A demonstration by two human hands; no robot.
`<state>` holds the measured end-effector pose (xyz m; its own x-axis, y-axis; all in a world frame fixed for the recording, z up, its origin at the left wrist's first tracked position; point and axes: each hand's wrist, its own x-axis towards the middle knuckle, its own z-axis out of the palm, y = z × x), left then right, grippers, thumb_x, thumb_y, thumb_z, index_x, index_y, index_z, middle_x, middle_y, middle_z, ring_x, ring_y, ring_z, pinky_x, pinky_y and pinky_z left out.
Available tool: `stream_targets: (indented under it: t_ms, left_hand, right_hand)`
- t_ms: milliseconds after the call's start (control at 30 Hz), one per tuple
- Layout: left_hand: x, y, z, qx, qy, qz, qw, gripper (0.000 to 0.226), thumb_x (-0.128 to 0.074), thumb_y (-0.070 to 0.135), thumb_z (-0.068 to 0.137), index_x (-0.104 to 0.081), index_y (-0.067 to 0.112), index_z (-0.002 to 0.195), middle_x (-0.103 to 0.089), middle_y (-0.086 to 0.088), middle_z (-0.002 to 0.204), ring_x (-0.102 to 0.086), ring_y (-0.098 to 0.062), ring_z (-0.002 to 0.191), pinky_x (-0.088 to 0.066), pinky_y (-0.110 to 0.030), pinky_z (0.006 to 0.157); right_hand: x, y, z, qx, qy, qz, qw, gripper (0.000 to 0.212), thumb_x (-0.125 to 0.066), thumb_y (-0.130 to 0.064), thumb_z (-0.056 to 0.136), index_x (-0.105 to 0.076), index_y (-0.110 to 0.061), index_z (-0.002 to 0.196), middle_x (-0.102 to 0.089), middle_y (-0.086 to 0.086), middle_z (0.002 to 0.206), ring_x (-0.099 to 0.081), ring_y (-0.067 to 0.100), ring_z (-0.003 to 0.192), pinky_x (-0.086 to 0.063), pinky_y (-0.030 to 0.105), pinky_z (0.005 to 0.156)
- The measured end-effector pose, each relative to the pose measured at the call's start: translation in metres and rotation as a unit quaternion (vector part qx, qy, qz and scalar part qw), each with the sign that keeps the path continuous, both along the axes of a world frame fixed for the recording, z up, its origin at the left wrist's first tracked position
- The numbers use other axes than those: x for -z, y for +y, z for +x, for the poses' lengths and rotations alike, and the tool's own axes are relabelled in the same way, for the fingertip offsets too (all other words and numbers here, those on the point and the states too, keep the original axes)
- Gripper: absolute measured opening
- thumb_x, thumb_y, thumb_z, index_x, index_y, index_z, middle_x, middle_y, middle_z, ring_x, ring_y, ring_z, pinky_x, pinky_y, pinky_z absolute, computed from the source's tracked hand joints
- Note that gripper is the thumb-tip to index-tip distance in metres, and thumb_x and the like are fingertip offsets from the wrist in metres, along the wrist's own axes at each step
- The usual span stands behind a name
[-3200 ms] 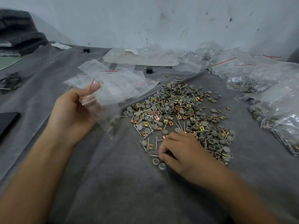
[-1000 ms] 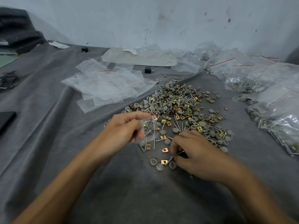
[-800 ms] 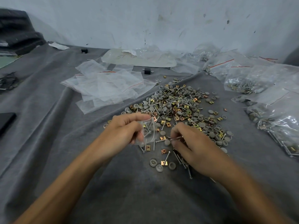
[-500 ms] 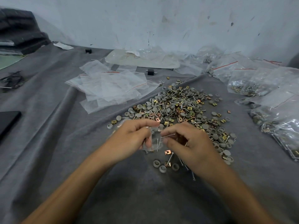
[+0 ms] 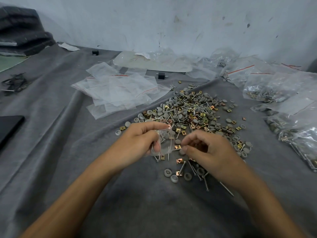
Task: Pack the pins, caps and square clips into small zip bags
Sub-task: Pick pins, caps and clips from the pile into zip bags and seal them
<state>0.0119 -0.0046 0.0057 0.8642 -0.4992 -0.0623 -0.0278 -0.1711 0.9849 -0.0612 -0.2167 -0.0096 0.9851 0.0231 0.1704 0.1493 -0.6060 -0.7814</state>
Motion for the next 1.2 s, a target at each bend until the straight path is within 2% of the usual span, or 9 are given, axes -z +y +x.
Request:
stream_targets:
  t_ms: [200,400,467,567,733,800,900,1067,1200]
  left_hand:
    - [0.0,0.001,0.002,-0.002,-0.003,0.015,1.0,0.039,-0.044,-0.002,0.1,-0.07,0.02,0.12,-0.064,0.002,0.058,-0.049,-0.001,0.048,-0.039,-0.012,0.048]
    - [0.001,0.002,0.002,0.001,-0.011,0.025,1.0,0.039,-0.045,0.0,0.1,-0.07,0.023,0.12,-0.065,0.001,0.06,-0.05,-0.003,0.05,-0.041,-0.014,0.05]
    - [0.0,0.002,0.002,0.004,-0.013,0.027,1.0,0.04,-0.045,0.0,0.1,-0.07,0.024,0.12,-0.066,0.0,0.061,-0.05,-0.002,0.051,-0.042,-0.014,0.051]
    - [0.001,0.001,0.0,0.008,-0.018,0.032,0.999,0.04,-0.045,-0.001,0.1,-0.07,0.024,0.118,-0.066,0.001,0.061,-0.051,-0.001,0.051,-0.043,-0.014,0.052]
    - [0.004,-0.002,-0.001,0.019,-0.035,0.052,0.998,0.041,-0.045,-0.002,0.099,-0.069,0.028,0.115,-0.065,0.004,0.057,-0.053,0.002,0.05,-0.043,-0.011,0.054]
    - [0.004,-0.004,-0.001,0.026,-0.047,0.059,0.997,0.042,-0.046,-0.002,0.099,-0.067,0.032,0.111,-0.065,0.005,0.056,-0.054,0.004,0.05,-0.042,-0.009,0.054]
    - [0.005,-0.003,0.0,0.028,-0.054,0.064,0.996,0.042,-0.046,-0.001,0.099,-0.067,0.033,0.112,-0.066,0.005,0.057,-0.054,0.003,0.05,-0.042,-0.009,0.054]
    - [0.006,-0.002,0.001,0.028,-0.055,0.064,0.996,0.042,-0.046,-0.001,0.098,-0.068,0.03,0.117,-0.066,0.004,0.058,-0.054,0.002,0.05,-0.043,-0.011,0.055]
    - [0.005,-0.001,0.001,0.032,-0.049,0.051,0.997,0.042,-0.046,-0.002,0.099,-0.068,0.029,0.116,-0.066,0.003,0.059,-0.055,0.002,0.05,-0.043,-0.011,0.054]
  right_hand:
    - [0.003,0.0,0.0,-0.085,0.082,-0.22,0.968,0.01,-0.07,-0.031,0.09,-0.073,-0.04,0.091,-0.062,-0.016,0.089,-0.05,0.003,0.094,-0.038,0.035,0.093]
    - [0.006,-0.004,-0.001,-0.055,0.088,-0.266,0.958,0.008,-0.059,-0.044,0.097,-0.057,-0.043,0.089,-0.05,-0.023,0.099,-0.04,0.002,0.101,-0.029,0.028,0.089]
    - [0.007,-0.004,0.0,-0.027,0.049,-0.234,0.971,0.01,-0.054,-0.041,0.099,-0.052,-0.042,0.089,-0.051,-0.024,0.095,-0.044,0.001,0.097,-0.035,0.026,0.085]
    - [0.005,0.0,0.001,0.015,-0.004,-0.073,0.997,0.009,-0.052,-0.035,0.101,-0.053,-0.04,0.092,-0.063,-0.016,0.085,-0.057,0.007,0.078,-0.043,0.021,0.063]
    - [0.002,0.015,0.001,-0.003,-0.015,0.112,0.994,0.013,-0.064,-0.022,0.098,-0.066,-0.034,0.092,-0.067,0.004,0.082,-0.062,0.014,0.072,-0.05,0.025,0.06]
    - [0.002,0.019,0.002,-0.015,0.0,0.137,0.99,0.012,-0.067,-0.018,0.095,-0.07,-0.03,0.093,-0.066,0.008,0.083,-0.061,0.017,0.073,-0.052,0.035,0.067]
    - [0.002,0.022,0.002,-0.034,0.019,0.15,0.988,0.015,-0.068,-0.014,0.095,-0.072,-0.027,0.1,-0.068,0.004,0.084,-0.061,0.012,0.074,-0.053,0.032,0.067]
    - [0.004,0.023,0.001,-0.029,0.019,0.145,0.989,0.018,-0.067,-0.014,0.096,-0.072,-0.03,0.104,-0.071,0.003,0.09,-0.065,0.03,0.086,-0.054,0.043,0.075]
    - [0.005,0.024,0.002,-0.044,0.029,0.124,0.991,0.03,-0.065,-0.014,0.098,-0.066,-0.035,0.119,-0.076,-0.009,0.099,-0.071,0.015,0.093,-0.057,0.037,0.083]
